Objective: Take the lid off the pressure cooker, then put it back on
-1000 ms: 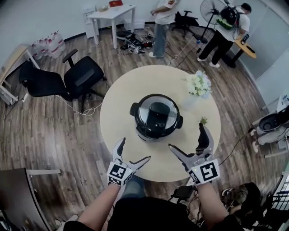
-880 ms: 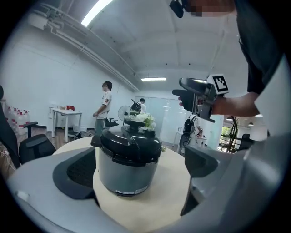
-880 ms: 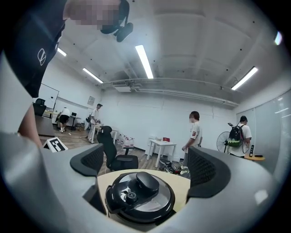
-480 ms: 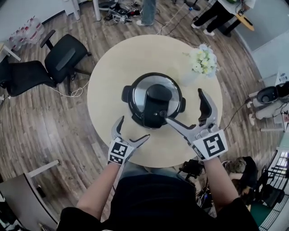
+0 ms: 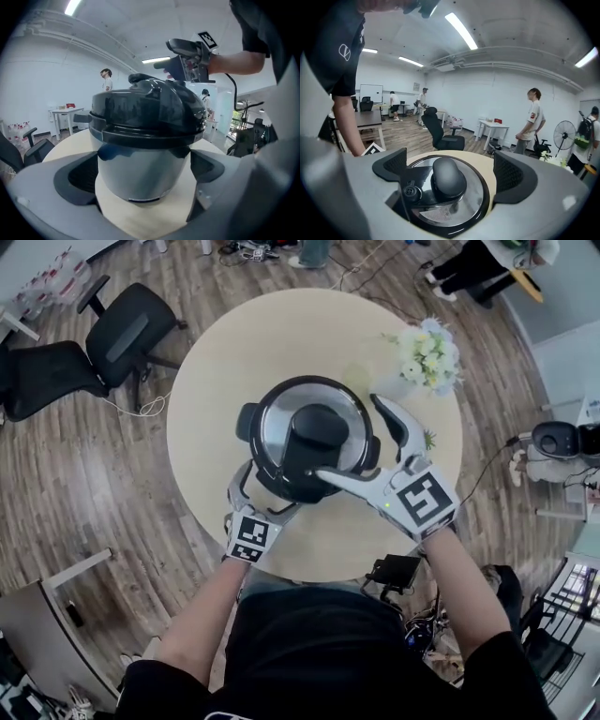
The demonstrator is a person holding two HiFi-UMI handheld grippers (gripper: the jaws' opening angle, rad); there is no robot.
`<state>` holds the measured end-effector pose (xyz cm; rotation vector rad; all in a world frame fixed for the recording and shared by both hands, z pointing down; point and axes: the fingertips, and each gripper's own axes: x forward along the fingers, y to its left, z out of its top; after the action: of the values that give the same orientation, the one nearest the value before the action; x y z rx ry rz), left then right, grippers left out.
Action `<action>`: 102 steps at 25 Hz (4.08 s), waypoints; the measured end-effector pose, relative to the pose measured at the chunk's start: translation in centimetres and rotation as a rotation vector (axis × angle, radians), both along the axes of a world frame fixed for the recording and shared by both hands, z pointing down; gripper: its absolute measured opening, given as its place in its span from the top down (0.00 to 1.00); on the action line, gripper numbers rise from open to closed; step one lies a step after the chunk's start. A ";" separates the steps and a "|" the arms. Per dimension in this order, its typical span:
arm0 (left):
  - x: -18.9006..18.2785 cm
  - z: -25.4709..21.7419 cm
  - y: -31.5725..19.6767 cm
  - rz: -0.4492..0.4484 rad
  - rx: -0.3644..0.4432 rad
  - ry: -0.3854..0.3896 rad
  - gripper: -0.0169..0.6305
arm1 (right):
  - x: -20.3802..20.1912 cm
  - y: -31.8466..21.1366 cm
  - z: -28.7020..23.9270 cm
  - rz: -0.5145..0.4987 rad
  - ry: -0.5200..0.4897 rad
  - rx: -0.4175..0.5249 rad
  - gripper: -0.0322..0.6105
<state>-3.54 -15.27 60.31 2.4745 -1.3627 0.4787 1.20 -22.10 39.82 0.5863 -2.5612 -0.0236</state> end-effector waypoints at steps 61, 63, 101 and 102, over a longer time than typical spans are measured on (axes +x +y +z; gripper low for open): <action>0.4 0.9 -0.1 -0.040 0.006 -0.006 0.06 | -4.5 -3.8 9.6 0.259 0.488 -0.449 0.49; 0.5 0.8 -0.2 -0.042 0.003 -0.003 0.06 | -4.5 -3.9 9.5 0.264 0.484 -0.446 0.49; 0.6 1.2 -0.1 -0.045 0.003 -0.003 0.06 | -3.2 -4.1 3.8 0.200 0.526 -0.472 0.51; 0.6 1.2 -0.2 -0.045 0.003 -0.005 0.06 | -2.9 -4.3 2.9 0.202 0.516 -0.474 0.51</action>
<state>-2.97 -15.49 61.52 2.4410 -1.4193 0.4736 -1.69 -26.38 42.76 0.5586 -1.9062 0.4327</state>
